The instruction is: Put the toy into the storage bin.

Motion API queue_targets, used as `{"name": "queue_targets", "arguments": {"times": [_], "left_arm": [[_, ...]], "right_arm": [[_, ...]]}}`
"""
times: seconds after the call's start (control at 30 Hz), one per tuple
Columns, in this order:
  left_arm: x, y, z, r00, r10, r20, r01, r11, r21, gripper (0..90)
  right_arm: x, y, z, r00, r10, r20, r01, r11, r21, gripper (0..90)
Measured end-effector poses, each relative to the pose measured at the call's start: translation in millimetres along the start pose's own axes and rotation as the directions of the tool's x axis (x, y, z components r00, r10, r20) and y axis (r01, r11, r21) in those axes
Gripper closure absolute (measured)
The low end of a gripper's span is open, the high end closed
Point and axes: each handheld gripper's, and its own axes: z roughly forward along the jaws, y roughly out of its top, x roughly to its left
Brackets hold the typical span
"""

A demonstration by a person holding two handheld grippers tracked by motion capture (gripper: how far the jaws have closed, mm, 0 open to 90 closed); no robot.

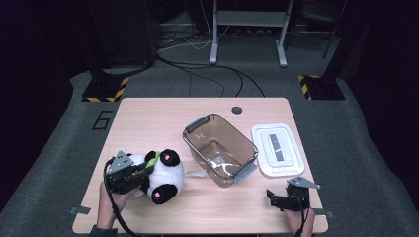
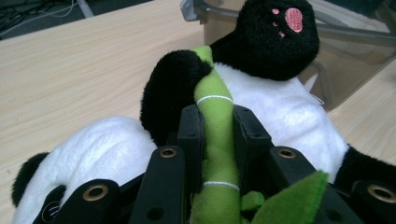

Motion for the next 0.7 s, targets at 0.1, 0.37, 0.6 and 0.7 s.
{"name": "queue_targets", "arguments": {"times": [0.1, 0.37, 0.6, 0.7], "left_arm": [[-1.4, 5.4, -3.4, 0.9999, 0.012, 0.004, -0.012, 0.9999, -0.011, 75.0], [-5.2, 23.4, -12.6, 0.9978, 0.065, 0.010, -0.065, 0.9977, -0.018, 74.9], [-5.0, 39.1, -20.9, 0.9945, 0.103, 0.021, -0.102, 0.9943, -0.032, 74.9], [-4.9, 45.5, -23.0, 0.9930, 0.115, 0.027, -0.114, 0.9928, -0.038, 74.9]], "right_arm": [[2.4, 0.5, 1.1, 0.9998, -0.011, 0.015, 0.011, 1.000, 0.012, 3.4], [5.4, 1.0, 3.1, 0.9976, -0.054, 0.043, 0.053, 0.998, 0.027, 3.2], [5.2, 1.0, 2.9, 0.9978, -0.051, 0.042, 0.050, 0.998, 0.027, 3.3], [5.1, 1.0, 2.9, 0.9979, -0.050, 0.042, 0.049, 0.998, 0.026, 3.3]]}}
